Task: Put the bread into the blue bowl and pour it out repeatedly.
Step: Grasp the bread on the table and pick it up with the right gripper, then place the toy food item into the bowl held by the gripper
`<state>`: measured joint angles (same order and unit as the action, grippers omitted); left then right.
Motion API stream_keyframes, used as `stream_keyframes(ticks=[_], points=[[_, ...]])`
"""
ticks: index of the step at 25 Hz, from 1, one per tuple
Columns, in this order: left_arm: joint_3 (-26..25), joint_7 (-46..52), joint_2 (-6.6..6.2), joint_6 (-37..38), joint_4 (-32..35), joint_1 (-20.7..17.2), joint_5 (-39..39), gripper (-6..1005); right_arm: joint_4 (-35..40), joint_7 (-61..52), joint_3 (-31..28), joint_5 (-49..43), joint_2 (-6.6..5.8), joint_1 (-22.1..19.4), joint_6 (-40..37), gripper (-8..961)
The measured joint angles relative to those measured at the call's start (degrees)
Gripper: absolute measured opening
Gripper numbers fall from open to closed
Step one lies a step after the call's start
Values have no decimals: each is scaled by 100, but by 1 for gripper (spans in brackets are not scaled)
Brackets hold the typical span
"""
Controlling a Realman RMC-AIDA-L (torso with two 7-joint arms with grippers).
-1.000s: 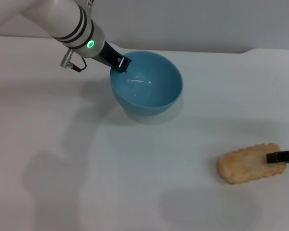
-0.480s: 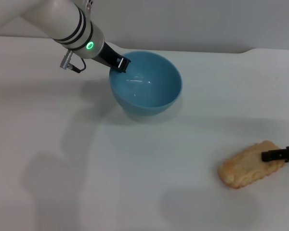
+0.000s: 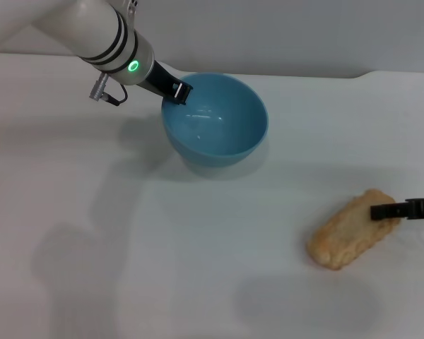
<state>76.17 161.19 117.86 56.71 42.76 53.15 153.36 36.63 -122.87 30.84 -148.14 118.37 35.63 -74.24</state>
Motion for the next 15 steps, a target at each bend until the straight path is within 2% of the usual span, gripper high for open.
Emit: stream_keyframes(ticks=[5,8,11,15], points=[[22,7,0,3,-5,20,3,1,205,156,47,196,-46,95,-291,492],[22,3,0,116,-18,89,2,1,870,175,66,523,-14,126,-738,478],[20,2,3,300,-20,157,-6,1,1207,180,71,835,-14,127,-969,458],[194,0,59,430,-22,232,-165,0,1805,184,95,1578,-18,128,-1301,417]])
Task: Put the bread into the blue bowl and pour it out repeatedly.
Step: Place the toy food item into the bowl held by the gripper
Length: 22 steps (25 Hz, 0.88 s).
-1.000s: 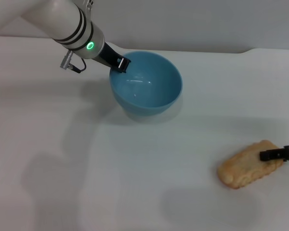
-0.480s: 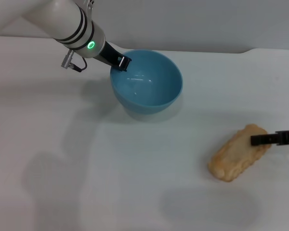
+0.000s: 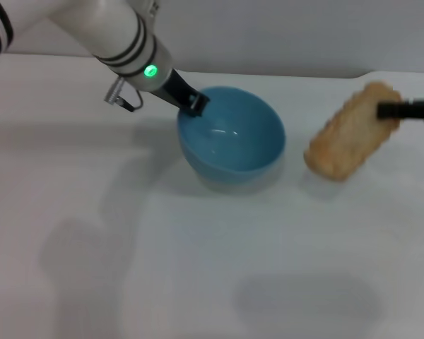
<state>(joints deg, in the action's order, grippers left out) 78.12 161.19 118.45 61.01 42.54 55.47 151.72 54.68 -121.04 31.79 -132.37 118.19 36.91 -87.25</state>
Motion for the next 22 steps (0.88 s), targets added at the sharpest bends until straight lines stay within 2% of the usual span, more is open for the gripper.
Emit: stream_keyframes(ticks=[4,12,15,19,22], points=[[532,0,10,-99,-1,3,-566,-1,40,9,314,273,16,87,146,380],[1162,-9,15,-261,-3,-57,-1326,-1,-832,13,1741,341,57,411,1592,313],[1327,-30,14,-266,-7,-68,-1478,0,-1106,13,2235,445,60,537,2011,289],[1362,-60,11,-292,-9,-128,-1582,0,-1325,13,2762,879,61,634,2123,268],[1366,-64,11,-333,-10,-159,-1598,0,-1345,13,2913,969,63,635,2143,255]])
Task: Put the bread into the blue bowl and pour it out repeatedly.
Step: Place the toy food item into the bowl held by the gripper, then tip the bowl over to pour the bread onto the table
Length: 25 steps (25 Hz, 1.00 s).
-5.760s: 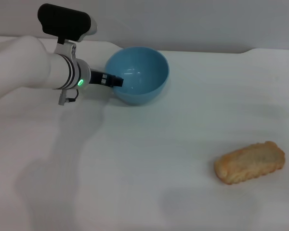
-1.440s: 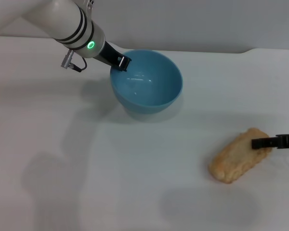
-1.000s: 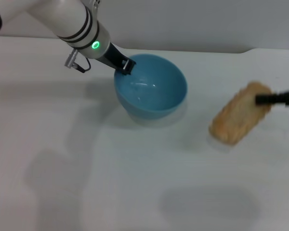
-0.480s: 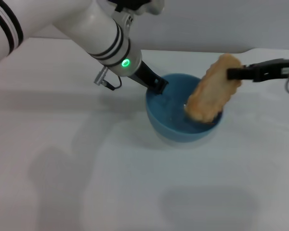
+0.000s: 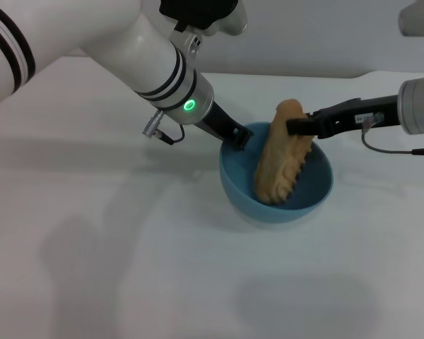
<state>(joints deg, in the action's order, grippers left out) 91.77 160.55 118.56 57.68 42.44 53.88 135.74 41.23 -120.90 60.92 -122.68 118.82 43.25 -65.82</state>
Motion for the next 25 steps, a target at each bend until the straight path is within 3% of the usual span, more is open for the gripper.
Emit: stream_keyframes(ticks=[8,14,18,21,22,24,25], points=[[5,0,-3,-197,-64,-71,-35,-1,-74,238,70,541,-11,-186,-216,252],[-22,-129,-28,-249,-128,-3,-41,-1,468,402,-171,876,-57,-651,-596,467],[-13,-146,-34,-323,-131,89,0,0,742,296,-343,854,-88,-897,-701,461],[6,-146,-39,-435,-140,187,86,1,976,241,-874,819,-74,-1147,-820,460],[6,-147,-42,-465,-144,236,124,1,1046,242,-1390,820,-69,-1268,-966,461],[6,-147,-42,-521,-154,357,203,1,1069,245,-1660,822,-71,-1320,-1032,461],[6,-147,-38,-580,-198,514,284,0,1086,288,-2149,843,-75,-1426,-1224,461]])
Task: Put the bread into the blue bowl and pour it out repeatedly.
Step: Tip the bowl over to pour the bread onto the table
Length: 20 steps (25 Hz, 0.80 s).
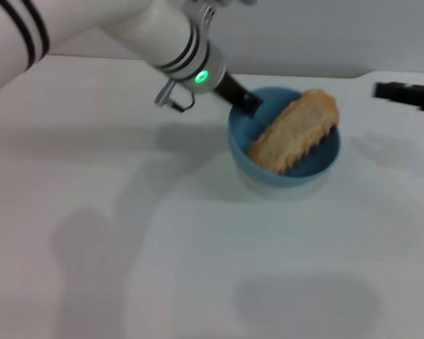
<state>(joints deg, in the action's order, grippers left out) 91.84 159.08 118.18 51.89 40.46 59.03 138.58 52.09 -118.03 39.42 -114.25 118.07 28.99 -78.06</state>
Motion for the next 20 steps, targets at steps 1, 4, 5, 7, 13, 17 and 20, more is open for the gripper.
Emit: stream_keyframes(ticks=[1,4,5,7,13,17,20], points=[[0,0,0,0,0,0,0,0,0,0,0,0,0,0,0,461],[90,0,19,-130,-178,267,49,0,35,60,-464,-2,13,-168,-153,462],[156,0,22,-197,-233,339,52,0,37,80,-593,-9,21,-239,-142,462],[332,0,23,-403,-302,478,65,0,-4,181,-876,-18,25,-366,-98,462],[796,36,48,-1354,-273,725,397,-1,-490,861,-1347,7,38,-677,3,465],[1288,44,79,-2071,-325,1009,428,-1,-907,1302,-1578,213,45,-880,153,465],[1586,55,84,-2336,-307,1042,433,-1,-1031,1448,-1670,363,45,-959,160,464]])
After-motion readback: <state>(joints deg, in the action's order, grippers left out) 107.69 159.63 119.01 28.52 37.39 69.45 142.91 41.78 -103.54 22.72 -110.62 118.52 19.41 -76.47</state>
